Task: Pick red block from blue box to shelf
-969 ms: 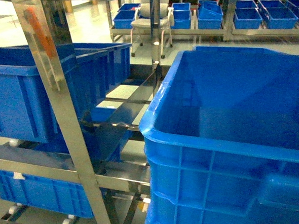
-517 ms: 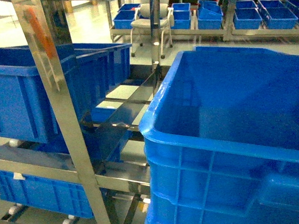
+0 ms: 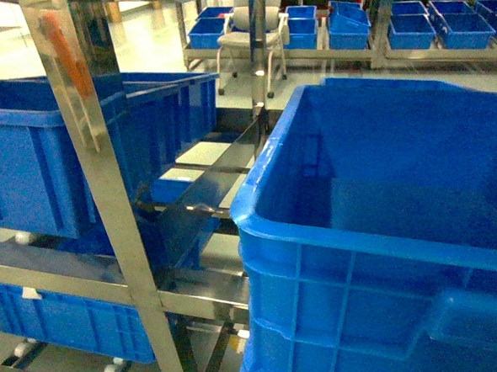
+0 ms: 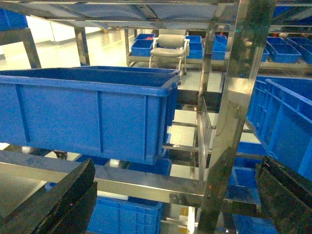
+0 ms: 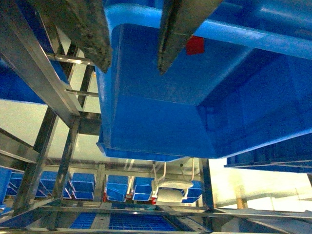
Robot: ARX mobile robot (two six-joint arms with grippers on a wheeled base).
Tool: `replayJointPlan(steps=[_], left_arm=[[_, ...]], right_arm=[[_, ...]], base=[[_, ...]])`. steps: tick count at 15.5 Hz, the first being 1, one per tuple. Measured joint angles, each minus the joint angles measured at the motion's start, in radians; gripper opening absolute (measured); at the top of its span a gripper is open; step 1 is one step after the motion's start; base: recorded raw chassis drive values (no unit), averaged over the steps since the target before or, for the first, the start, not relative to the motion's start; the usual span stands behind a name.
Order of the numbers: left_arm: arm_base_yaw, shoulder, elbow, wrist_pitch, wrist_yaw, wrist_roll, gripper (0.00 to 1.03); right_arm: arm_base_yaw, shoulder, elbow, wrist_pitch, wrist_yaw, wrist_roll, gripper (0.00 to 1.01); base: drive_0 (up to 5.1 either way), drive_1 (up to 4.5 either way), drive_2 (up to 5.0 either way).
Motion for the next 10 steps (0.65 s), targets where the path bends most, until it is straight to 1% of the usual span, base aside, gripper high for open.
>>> replayJointPlan(steps=[5, 6, 7, 10], left_arm=[[0.000, 0.000, 0.000, 0.000, 0.000, 0.000, 0.98], [0.000, 0.000, 0.000, 0.000, 0.000, 0.000, 0.98], [0.000, 0.000, 0.000, 0.000, 0.000, 0.000, 0.98], [0.000, 0.000, 0.000, 0.000, 0.000, 0.000, 0.98]], right_arm=[[0.000, 0.000, 0.000, 0.000, 0.000, 0.000, 0.90], [0.000, 0.000, 0.000, 0.000, 0.000, 0.000, 1.00], [0.000, 0.000, 0.000, 0.000, 0.000, 0.000, 0.97], [0.000, 0.000, 0.000, 0.000, 0.000, 0.000, 0.98]], base=[[0.0, 0.00, 0.0], [0.0, 0.00, 0.0], [0.0, 0.00, 0.0], [0.0, 0.00, 0.0]])
